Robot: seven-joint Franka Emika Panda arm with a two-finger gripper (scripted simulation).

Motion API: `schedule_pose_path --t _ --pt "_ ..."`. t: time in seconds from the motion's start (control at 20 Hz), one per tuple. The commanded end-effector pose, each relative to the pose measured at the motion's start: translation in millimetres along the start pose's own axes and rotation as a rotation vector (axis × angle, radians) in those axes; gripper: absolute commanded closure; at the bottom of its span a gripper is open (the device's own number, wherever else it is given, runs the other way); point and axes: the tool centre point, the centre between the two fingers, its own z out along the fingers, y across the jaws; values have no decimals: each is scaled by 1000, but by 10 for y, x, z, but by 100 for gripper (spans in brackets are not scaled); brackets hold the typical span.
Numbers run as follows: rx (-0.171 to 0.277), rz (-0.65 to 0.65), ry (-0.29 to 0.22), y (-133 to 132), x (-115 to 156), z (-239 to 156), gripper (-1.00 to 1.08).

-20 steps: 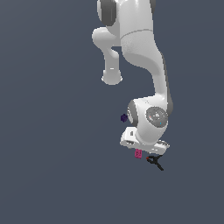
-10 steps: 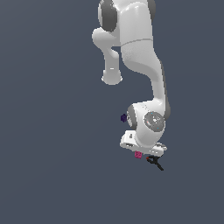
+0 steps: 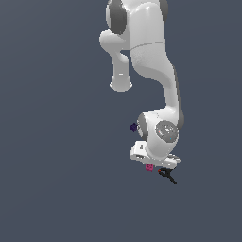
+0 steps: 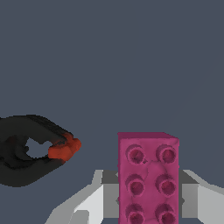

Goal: Pick up a designated object from a clutter of objects.

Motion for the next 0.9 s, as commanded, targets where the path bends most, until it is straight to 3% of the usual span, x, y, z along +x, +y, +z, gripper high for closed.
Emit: schedule_pose_path --t 0.0,0.45,0.85 --pt "0 0 0 3 1 -11 108" --pt "0 0 0 79 -25 -309 108" --pt "0 0 0 243 -77 -960 108"
